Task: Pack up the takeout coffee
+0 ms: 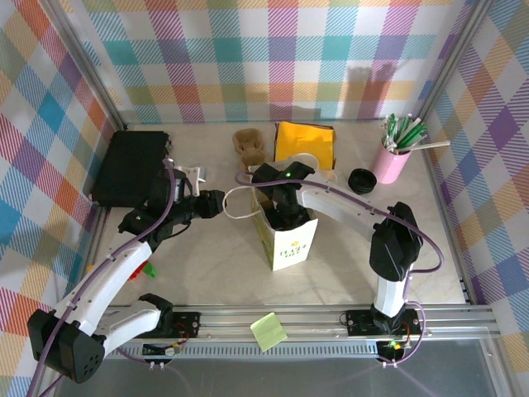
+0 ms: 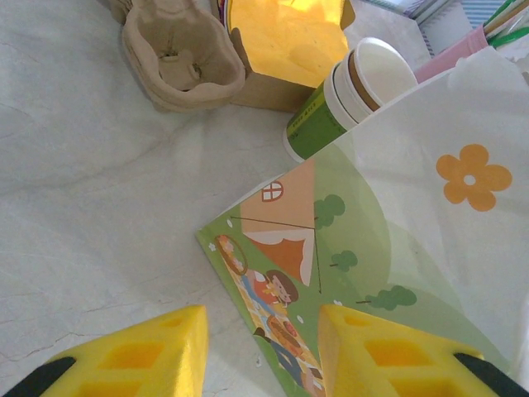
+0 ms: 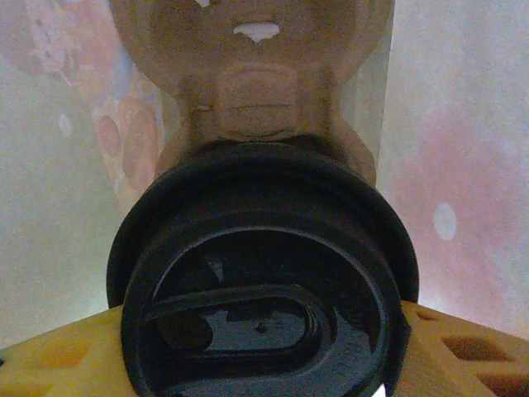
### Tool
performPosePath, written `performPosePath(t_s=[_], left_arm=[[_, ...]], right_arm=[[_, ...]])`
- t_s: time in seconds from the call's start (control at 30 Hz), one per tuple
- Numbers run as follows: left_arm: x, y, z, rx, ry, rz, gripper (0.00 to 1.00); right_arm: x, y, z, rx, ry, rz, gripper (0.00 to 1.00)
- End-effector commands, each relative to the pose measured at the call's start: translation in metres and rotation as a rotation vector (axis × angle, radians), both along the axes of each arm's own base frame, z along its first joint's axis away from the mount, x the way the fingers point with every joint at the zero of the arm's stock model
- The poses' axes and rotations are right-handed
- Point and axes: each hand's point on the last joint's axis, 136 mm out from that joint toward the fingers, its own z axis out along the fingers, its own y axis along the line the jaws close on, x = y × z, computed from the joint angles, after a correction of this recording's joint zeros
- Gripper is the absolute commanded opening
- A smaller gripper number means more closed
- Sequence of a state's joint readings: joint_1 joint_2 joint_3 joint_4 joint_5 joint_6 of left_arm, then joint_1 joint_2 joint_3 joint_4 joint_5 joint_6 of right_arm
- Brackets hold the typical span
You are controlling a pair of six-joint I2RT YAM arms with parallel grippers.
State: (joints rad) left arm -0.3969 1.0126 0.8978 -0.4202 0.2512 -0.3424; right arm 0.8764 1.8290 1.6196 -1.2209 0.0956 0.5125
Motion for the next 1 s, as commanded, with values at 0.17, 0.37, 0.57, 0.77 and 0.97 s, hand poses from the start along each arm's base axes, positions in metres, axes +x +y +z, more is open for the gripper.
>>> performPosePath(t_s=[0.17, 0.37, 0.57, 0.77, 0.97], left_arm=[[-0.002, 0.002, -0.001, 0.022, -0.008, -0.01, 0.4], [-0.004, 0.002, -0.001, 0.022, -0.01, -0.008, 0.4], [-0.004, 0.003, 0.0, 0.023, -0.012, -0.007, 0.4], [-0.004, 0.003, 0.0, 0.022, -0.013, -0.006, 0.4], [-0.004, 0.003, -0.001, 0.024, -0.011, -0.004, 0.4]], right_arm=[[-0.013, -0.001, -0.025, -0.029, 0.068, 0.002, 0.57], [-0.015, -0.002, -0.031, -0.031, 0.078, -0.004, 0.57], [-0.013, -0.001, -0.026, -0.027, 0.065, -0.007, 0.6], [-0.008, 0.001, -0.008, -0.011, 0.03, -0.007, 0.69], [-0.004, 0.0, 0.007, -0.004, 0.001, -0.008, 0.75]])
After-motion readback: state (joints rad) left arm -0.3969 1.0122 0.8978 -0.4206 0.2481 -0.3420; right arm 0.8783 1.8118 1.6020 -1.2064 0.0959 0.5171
